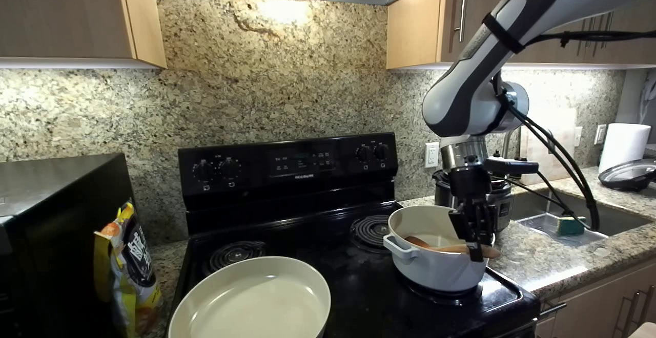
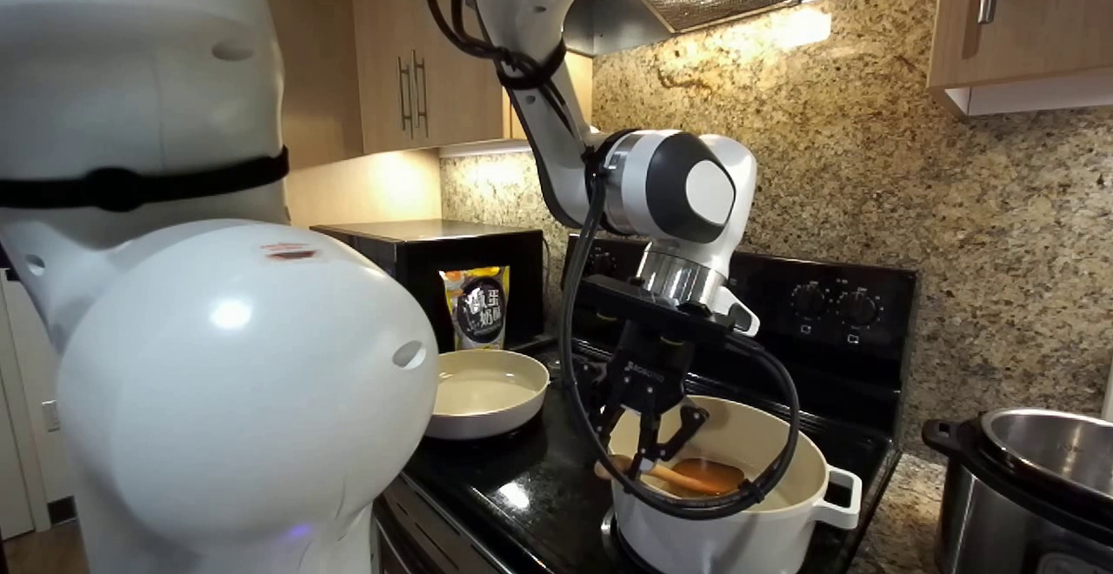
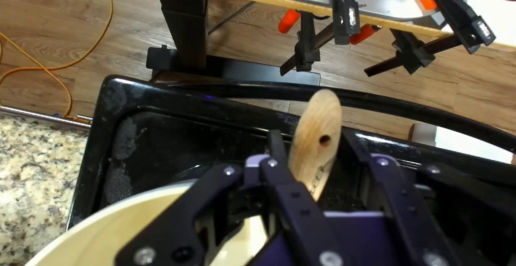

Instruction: Use the wooden spatula to stir the water in the pot.

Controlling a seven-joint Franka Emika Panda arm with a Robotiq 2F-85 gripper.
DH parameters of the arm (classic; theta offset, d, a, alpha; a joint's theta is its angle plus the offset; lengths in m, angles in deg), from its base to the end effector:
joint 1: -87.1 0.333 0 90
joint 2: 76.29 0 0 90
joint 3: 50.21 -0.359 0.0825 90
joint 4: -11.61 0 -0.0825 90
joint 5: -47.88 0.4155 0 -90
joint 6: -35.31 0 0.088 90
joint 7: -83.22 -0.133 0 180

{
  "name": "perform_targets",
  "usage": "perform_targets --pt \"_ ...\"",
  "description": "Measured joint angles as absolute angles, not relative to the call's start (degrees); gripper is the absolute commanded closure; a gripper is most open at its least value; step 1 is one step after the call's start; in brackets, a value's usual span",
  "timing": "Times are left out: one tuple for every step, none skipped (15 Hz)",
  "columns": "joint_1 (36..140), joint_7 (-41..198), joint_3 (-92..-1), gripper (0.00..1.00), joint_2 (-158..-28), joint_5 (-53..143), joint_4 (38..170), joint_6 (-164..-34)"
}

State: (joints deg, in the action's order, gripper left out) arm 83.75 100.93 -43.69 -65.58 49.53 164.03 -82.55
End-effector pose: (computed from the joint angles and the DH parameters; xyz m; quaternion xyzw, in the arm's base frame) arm 0.3586 -0.0580 0.2685 -0.9762 -0.0608 0.1963 0.0700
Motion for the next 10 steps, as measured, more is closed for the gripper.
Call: perform_targets --pt "83.75 100.93 -43.69 0.95 -65.58 49.53 164.01 -82.55" --pt "83.65 100.79 -43.63 0.93 -65.58 49.51 163.96 -82.28" --pt "83.57 100.79 -43.52 0.93 -65.56 49.5 163.88 -81.97" --pt "83.49 100.79 -43.4 0.93 -65.53 49.45 163.82 -81.67" --pt "83.4 100.77 -43.29 0.93 -65.51 49.4 163.75 -81.38" --pt "83.37 100.71 -43.21 0.93 -65.44 49.32 163.69 -81.22" --pt "83.33 100.53 -43.13 0.93 -65.28 49.13 163.64 -81.09" --pt "83.26 100.14 -43.08 0.93 -65.02 48.79 163.58 -81.08" --pt "83.15 99.64 -43.07 0.93 -64.66 48.36 163.55 -81.08" --pt "82.93 99.01 -43.07 0.93 -64.16 47.94 163.51 -81.08"
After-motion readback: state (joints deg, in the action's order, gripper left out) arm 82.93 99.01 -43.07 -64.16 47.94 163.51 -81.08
